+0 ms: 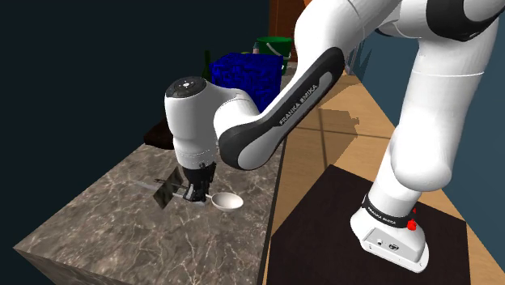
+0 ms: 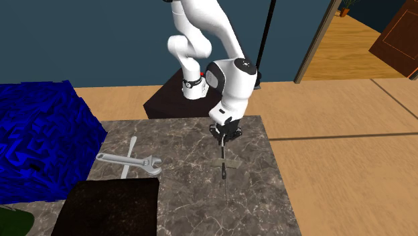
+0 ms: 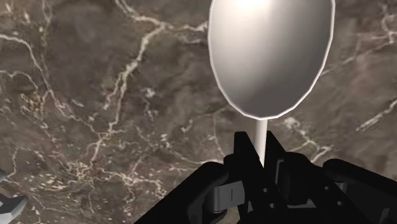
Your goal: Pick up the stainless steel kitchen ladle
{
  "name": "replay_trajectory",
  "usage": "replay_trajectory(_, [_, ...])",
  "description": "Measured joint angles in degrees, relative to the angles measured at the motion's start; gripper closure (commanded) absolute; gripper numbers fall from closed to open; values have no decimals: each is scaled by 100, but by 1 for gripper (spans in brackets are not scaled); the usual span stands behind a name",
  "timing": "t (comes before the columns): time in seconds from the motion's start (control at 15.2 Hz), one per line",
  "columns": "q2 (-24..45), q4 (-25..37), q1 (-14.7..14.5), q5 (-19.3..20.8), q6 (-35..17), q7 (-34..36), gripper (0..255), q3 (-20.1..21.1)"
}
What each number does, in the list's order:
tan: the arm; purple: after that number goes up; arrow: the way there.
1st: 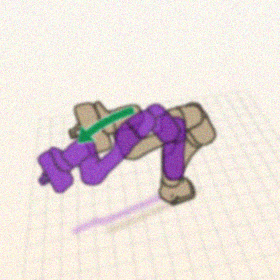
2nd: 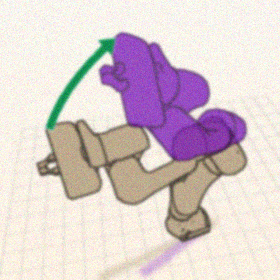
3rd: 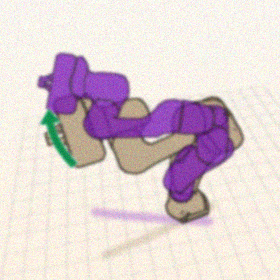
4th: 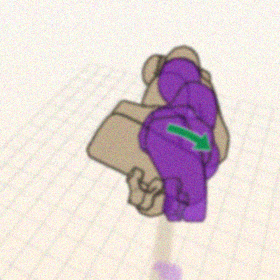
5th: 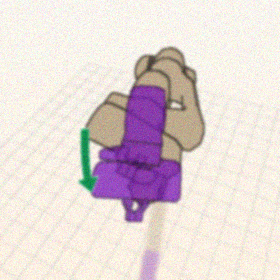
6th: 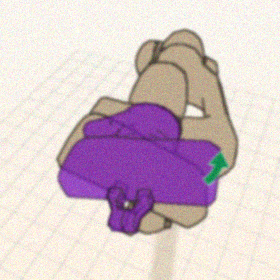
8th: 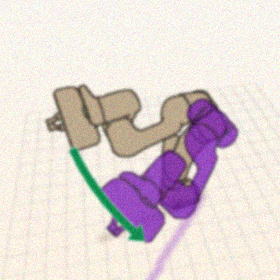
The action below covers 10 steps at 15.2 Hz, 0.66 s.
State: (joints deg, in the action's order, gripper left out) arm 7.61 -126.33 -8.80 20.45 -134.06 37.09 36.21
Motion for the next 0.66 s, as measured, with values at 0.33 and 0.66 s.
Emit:
replay_trajectory(0.33, [-286, 125, 51, -326, 310, -275, 255, 57])
replay_trajectory(0.66, [-521, 246, 80, -574, 584, -493, 255, 77])
